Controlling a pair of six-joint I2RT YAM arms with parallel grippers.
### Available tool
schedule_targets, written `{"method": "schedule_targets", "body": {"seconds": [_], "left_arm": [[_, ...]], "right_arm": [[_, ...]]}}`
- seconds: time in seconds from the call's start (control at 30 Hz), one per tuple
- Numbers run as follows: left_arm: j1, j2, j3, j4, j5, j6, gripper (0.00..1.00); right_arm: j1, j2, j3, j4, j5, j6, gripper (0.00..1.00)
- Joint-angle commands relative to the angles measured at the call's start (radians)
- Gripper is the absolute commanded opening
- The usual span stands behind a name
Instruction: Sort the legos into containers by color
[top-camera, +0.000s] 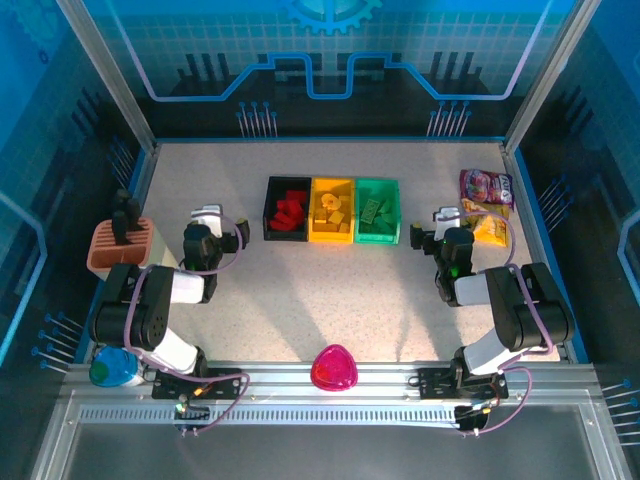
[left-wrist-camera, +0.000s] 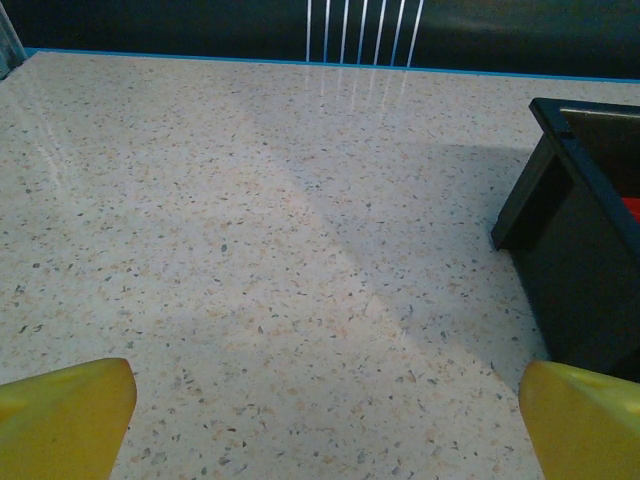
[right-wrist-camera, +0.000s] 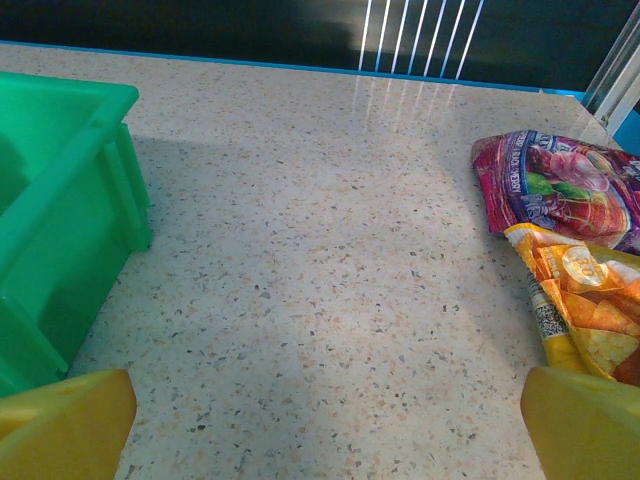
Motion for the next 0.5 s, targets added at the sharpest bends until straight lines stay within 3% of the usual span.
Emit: {"method": "schedule_targets", "body": {"seconds": [0.0, 0.37, 0.47], "left_arm": [[0.001, -0.007, 0.01, -0.01, 0.04, 0.004, 0.99], [0.004, -0.007, 0.012, -0.012, 0.052, 0.002, 0.99], [0.004, -0.007, 0.012, -0.011, 0.052, 0.002, 0.99]], "right_arm": [[0.013, -0.005, 0.024, 0.003, 0.022, -0.001, 1.0], [0.011, -0.005, 0.027, -0.004, 0.012, -0.002, 1.0], [0.007, -0.006, 0.029, -0.014, -0.083, -0.033, 1.0]]}}
